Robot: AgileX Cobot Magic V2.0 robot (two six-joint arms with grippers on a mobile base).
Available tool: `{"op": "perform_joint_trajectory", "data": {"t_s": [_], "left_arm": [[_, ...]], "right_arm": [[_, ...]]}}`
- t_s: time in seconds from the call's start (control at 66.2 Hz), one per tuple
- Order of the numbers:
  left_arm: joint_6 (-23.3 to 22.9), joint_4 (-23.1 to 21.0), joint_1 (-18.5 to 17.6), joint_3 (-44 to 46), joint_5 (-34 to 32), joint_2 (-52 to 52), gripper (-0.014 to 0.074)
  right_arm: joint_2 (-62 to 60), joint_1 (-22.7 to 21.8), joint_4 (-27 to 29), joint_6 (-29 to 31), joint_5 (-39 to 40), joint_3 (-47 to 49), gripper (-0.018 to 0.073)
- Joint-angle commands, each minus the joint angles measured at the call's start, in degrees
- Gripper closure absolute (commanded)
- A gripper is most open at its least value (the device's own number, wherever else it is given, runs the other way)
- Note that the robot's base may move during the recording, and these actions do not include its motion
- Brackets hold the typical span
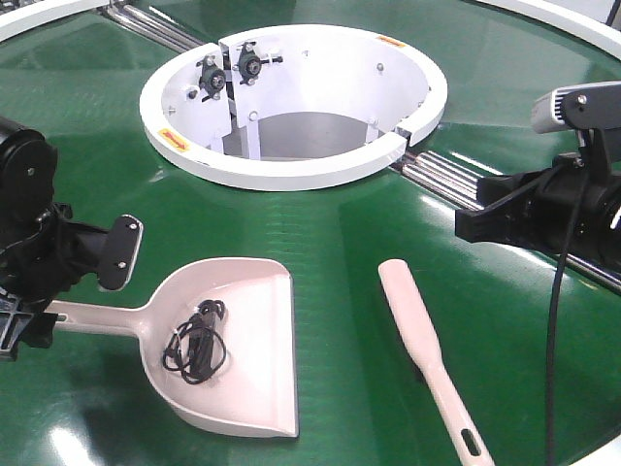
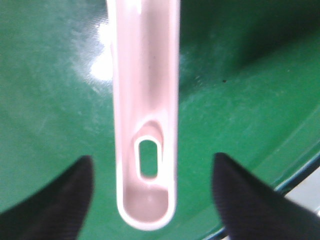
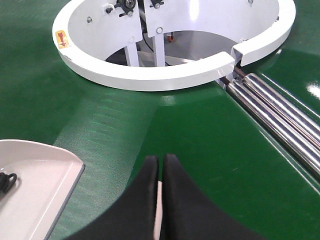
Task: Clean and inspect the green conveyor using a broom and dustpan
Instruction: 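Release the dustpan handle and withdraw the left gripper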
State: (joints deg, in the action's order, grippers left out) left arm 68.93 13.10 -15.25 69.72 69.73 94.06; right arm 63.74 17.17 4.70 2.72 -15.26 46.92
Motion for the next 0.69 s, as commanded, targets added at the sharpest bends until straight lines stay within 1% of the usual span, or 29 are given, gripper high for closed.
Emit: {"op": "perform_joint_trajectory", "data": {"t_s": [0.0, 0.136, 0.211, 0.272, 0.317, 0.377, 0.408, 0.423, 0.468, 0.498, 0.589, 0.679], "left_arm": [[-0.3, 0.93, -0.47, 1.15, 1.65, -3.32, 0.0024], [-1.87, 1.44, -0.47, 1.15, 1.65, -6.02, 0.0022], [-5.45, 1.56, -0.47, 1.15, 1.52, -8.5, 0.0036], [-9.24, 1.9, -0.47, 1.15, 1.43, -10.87, 0.0057], [-12.84, 2.71, -0.47, 1.15, 1.08, -12.92, 0.0083], [-17.41, 4.84, -0.47, 1.15, 0.25, -15.29, 0.013], [-20.82, 5.89, -0.47, 1.15, -0.54, -16.8, 0.0155], [-23.25, 6.56, -0.47, 1.15, -0.95, -17.72, 0.0176], [-28.59, 8.12, -0.47, 1.15, -2.65, -19.55, 0.0222], [-33.0, 9.36, -0.47, 1.15, -4.45, -21.05, 0.0265], [-43.76, 11.43, -0.47, 1.15, -9.16, -24.97, 0.04], [-51.34, 11.87, -0.37, 1.15, -13.81, -28.72, 0.0553]], "right_arm": [[-1.28, -0.08, -0.14, 0.59, 4.27, 1.48, 0.0569], [-1.28, -0.08, -0.14, 0.59, 4.21, 1.48, 0.0569], [-1.28, -0.08, -0.14, 0.59, 4.21, 1.48, 0.0569], [-1.28, -0.08, 0.84, -0.47, 4.26, 1.48, 0.0569], [-1.28, -0.13, 1.97, -1.91, 4.2, 1.48, 0.0568], [-1.28, -0.14, 3.0, -4.03, 4.03, 1.48, 0.0567], [-1.28, -0.14, 3.0, -4.1, 3.98, 1.48, 0.0567], [-1.28, -0.14, 2.86, -4.02, 3.93, 1.48, 0.0567], [-1.49, -0.14, 2.72, -3.42, 3.76, 1.48, 0.0567], [-1.82, -0.14, 2.45, -2.72, 3.75, 1.48, 0.0567], [-3.09, -0.14, 2.12, 0.83, 4.35, 1.48, 0.0566], [-4.85, -0.14, 1.12, 3.59, 4.54, 1.48, 0.0564]]}}
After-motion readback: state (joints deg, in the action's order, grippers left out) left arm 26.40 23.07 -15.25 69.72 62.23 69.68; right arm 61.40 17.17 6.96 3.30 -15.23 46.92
